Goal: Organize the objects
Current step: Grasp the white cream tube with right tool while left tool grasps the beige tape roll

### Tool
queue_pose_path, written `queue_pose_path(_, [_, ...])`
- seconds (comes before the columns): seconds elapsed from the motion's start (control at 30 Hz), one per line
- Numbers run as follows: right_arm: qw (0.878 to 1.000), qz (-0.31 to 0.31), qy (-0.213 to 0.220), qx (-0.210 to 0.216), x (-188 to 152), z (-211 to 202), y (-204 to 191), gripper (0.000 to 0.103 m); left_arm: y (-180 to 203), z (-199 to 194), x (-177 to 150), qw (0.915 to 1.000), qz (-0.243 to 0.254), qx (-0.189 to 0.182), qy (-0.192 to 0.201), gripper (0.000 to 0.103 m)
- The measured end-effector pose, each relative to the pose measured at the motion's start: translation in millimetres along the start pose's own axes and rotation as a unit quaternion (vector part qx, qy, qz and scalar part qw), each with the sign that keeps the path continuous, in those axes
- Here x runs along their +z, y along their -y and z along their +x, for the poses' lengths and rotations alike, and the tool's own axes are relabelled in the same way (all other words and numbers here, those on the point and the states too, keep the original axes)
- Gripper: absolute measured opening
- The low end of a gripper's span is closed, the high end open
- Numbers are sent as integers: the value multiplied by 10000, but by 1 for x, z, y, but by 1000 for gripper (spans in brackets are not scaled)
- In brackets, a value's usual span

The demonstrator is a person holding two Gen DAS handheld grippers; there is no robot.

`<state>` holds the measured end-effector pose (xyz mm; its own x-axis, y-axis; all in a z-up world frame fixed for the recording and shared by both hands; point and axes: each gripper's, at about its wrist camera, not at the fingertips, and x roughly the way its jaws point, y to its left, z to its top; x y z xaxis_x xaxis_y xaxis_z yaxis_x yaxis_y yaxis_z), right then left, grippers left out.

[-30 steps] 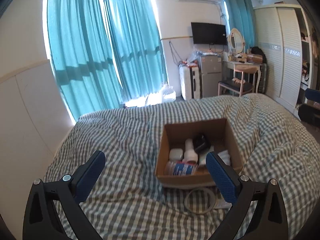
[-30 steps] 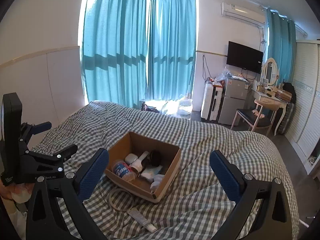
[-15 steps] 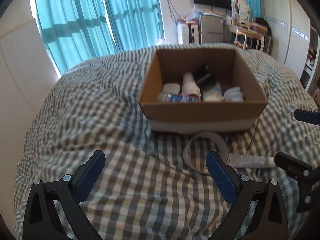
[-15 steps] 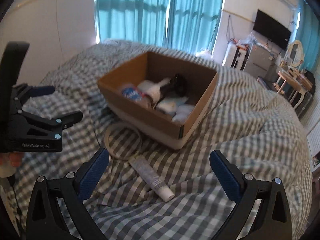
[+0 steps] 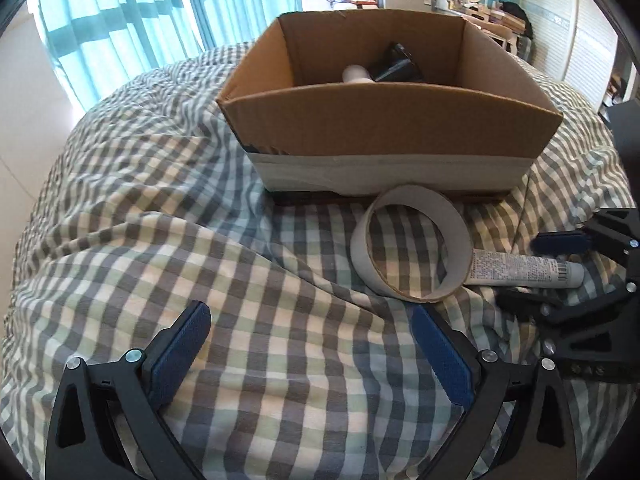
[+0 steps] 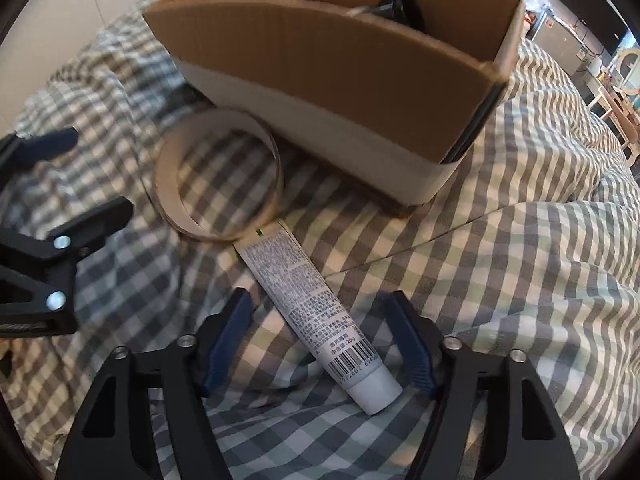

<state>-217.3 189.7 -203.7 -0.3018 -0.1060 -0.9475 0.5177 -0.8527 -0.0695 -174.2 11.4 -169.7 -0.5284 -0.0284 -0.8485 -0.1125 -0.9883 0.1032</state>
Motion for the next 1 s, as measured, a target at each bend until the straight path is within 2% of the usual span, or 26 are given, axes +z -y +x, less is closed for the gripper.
queue_pose_path(0.03, [10000, -13, -12, 11, 0, 1, 0, 48, 0, 1, -1, 10000, 11, -8, -26, 103])
queue_pose_path(0.1, [10000, -75, 34, -15, -2, -2, -3, 43, 0, 2, -2, 10000, 13, -23, -51, 103])
queue_pose_path(0.17, [9998, -155, 137, -3, -5, -8, -6, 26, 0, 0, -3, 10000, 1, -62, -49, 103])
queue_pose_path(0.3, [9989, -125, 445, 1, -11, -29, -3, 26, 1, 0, -4, 9998, -10, -183, -91, 103])
queue_pose_path(0.53, [9955, 108, 944, 35, -19, -58, 14, 26, 21, 10, 5, 9976, 79, -633, -254, 103])
queue_pose_path(0.63, [9949, 241, 977, 85, -22, -55, 26, 26, 34, 22, 14, 9972, 178, -663, -282, 103])
queue_pose_path(1.0, [9939, 446, 942, 354, -17, -48, 26, 25, 53, 53, 23, 9967, 412, -566, -414, 103])
